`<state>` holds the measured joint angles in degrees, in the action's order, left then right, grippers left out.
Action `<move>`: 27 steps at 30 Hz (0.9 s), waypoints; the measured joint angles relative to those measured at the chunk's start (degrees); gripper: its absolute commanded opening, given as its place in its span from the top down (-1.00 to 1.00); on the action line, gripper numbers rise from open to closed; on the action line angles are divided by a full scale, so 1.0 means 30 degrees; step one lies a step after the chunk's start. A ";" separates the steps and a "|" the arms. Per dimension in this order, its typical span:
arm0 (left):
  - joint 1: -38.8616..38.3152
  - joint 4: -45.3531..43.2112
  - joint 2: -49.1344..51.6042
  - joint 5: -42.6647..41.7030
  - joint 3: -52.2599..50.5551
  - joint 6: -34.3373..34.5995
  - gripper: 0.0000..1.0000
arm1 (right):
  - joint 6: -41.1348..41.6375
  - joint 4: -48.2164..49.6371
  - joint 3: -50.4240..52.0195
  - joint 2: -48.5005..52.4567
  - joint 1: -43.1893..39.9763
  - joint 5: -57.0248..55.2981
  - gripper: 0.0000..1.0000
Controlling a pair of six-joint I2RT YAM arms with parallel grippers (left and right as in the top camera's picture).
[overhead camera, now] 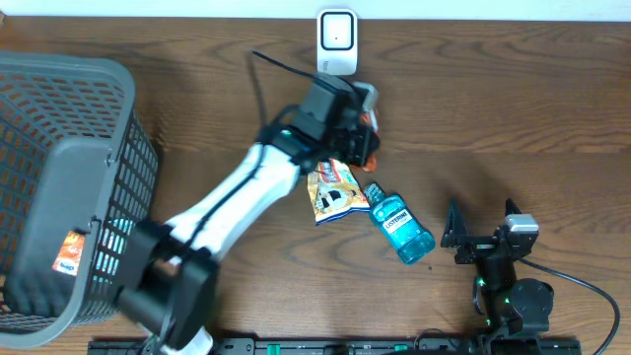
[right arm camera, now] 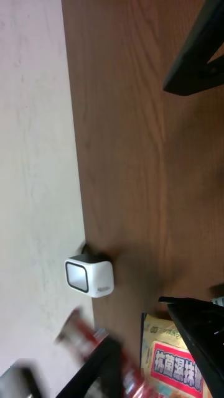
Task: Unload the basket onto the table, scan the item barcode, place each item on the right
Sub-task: 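Carry the red snack pack out toward the scanner area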
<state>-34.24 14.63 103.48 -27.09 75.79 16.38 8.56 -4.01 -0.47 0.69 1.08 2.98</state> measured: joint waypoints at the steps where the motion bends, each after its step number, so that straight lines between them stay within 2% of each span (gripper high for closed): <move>1: -0.0233 -0.0313 0.0510 -0.0007 0.0000 -0.0007 0.85 | 0.0000 0.0000 0.0000 0.0000 0.0000 0.0000 -0.98; 6: -0.1224 -0.1807 0.2514 0.0000 0.0000 -0.0051 0.82 | 0.0000 0.0007 0.0000 0.0000 0.0000 0.0000 -0.99; 8: -0.1464 -0.2106 0.2973 0.0000 0.0000 -0.0066 0.70 | 0.0000 0.0007 0.0000 0.0000 0.0000 -0.0007 -0.98; 9: -0.1559 -0.2135 0.3140 0.0000 0.0000 -0.0124 0.57 | 0.0000 0.0007 0.0000 0.0000 0.0000 -0.0007 -0.99; 11: -0.1654 -0.2142 0.3279 0.0007 0.0000 -0.0168 0.17 | 0.0000 0.0007 0.0000 0.0000 0.0000 -0.0007 -0.99; 13: -0.1661 -0.2266 0.3293 -0.0007 0.0000 -0.0160 -0.09 | 0.0000 0.0007 0.0000 0.0000 0.0000 0.0000 -0.99; 18: -0.1647 -0.2317 0.3293 -0.0007 0.0000 -0.0226 -0.56 | 0.0000 0.0007 0.0000 0.0000 0.0000 0.0000 -0.99; 22: -0.1647 -0.1778 0.3286 0.0270 0.0000 -0.0182 -0.69 | 0.0000 0.0007 0.0000 0.0000 0.0000 0.0000 -0.99; 27: -0.1647 0.0168 0.2718 0.2455 0.0000 -0.0612 -0.72 | 0.0000 0.0015 0.0000 0.0000 0.0000 -0.0007 -0.98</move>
<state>-39.18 15.14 111.63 -19.73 75.79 14.55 8.56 -3.97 -0.47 0.69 1.08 2.96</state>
